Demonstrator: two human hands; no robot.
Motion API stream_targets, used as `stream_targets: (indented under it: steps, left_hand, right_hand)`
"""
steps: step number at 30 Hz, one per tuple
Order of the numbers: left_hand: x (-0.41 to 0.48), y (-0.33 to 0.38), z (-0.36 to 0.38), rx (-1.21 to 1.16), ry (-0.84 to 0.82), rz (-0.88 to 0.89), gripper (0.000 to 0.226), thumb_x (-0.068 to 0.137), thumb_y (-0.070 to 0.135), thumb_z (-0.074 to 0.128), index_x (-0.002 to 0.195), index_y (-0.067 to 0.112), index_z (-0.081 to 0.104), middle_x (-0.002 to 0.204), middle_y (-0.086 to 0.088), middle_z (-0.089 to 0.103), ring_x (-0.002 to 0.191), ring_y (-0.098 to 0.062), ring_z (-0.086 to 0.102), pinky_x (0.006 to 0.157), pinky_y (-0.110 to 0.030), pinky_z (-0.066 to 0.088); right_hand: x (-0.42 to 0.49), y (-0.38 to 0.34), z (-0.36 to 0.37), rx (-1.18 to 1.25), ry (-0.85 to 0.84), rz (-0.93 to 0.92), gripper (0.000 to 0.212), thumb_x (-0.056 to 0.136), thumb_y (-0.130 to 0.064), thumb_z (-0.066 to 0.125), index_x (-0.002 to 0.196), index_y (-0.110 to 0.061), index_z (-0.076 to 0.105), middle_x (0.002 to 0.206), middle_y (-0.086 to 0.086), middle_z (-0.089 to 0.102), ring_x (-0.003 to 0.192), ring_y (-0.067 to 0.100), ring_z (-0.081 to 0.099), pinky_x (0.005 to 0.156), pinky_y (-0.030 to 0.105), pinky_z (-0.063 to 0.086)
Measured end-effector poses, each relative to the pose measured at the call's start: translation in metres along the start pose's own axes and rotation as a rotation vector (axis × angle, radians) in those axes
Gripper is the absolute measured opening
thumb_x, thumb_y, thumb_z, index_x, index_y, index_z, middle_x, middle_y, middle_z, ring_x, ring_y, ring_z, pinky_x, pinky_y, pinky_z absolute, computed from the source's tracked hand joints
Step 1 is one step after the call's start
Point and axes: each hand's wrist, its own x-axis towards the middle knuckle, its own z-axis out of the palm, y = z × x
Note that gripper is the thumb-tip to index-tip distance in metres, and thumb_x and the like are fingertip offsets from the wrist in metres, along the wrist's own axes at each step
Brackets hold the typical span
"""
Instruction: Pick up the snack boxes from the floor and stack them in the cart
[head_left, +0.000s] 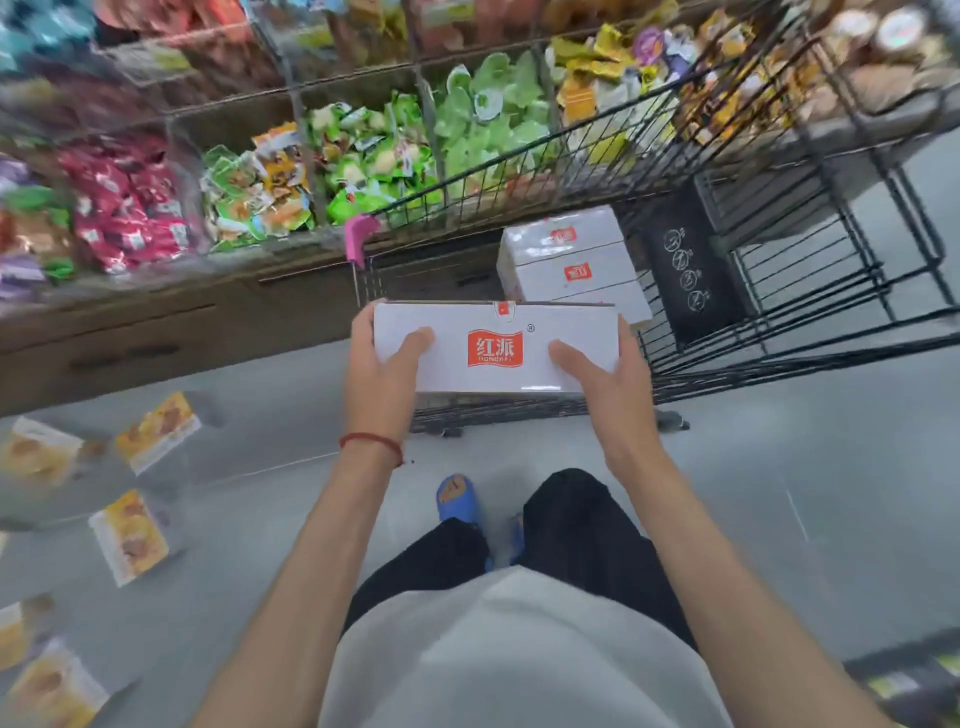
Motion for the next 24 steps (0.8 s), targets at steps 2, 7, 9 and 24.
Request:
stream_targets:
  steps: [2,7,9,24]
  left_hand:
    - [0.009,0.006,0.023,0.027,-0.028,-0.004,0.047,0.087,0.026,0.068,0.131,0.026,0.053,0.117,0.007,0.068,0.109,-0.014,0.066,0.1,-0.047,0.053]
    - [0.027,0.013,0.086,0.058,-0.055,-0.06,0.037,0.091,0.026,0.067,0.124,0.037,0.053,0.117,0.01,0.067,0.114,-0.019,0.064,0.095,-0.043,0.052]
    - [0.035,0.015,0.116,0.05,-0.038,-0.08,0.038,0.088,0.027,0.068,0.12,0.041,0.053,0.119,0.009,0.066,0.113,-0.018,0.064,0.095,-0.046,0.053]
    - [0.048,-0.019,0.252,0.092,0.165,-0.349,0.042,0.094,0.014,0.066,0.134,0.019,0.054,0.114,0.004,0.067,0.097,-0.008,0.064,0.073,-0.015,0.047]
  right_hand:
    - [0.014,-0.003,-0.014,0.009,0.028,0.02,0.066,0.087,-0.036,0.08,0.146,-0.031,0.052,0.129,-0.019,0.069,0.122,0.002,0.063,0.112,0.04,0.048]
    - [0.063,-0.006,-0.058,0.006,0.022,0.077,0.054,0.089,-0.031,0.079,0.138,-0.035,0.057,0.123,-0.021,0.071,0.119,0.005,0.065,0.108,0.043,0.051]
    - [0.088,-0.004,-0.077,-0.01,0.004,0.096,0.057,0.09,-0.032,0.079,0.142,-0.033,0.054,0.126,-0.02,0.07,0.119,0.004,0.064,0.108,0.041,0.051]
    - [0.219,0.01,-0.178,-0.32,-0.255,0.276,0.045,0.085,-0.028,0.085,0.121,-0.037,0.06,0.108,-0.023,0.069,0.104,-0.007,0.063,0.087,0.018,0.053]
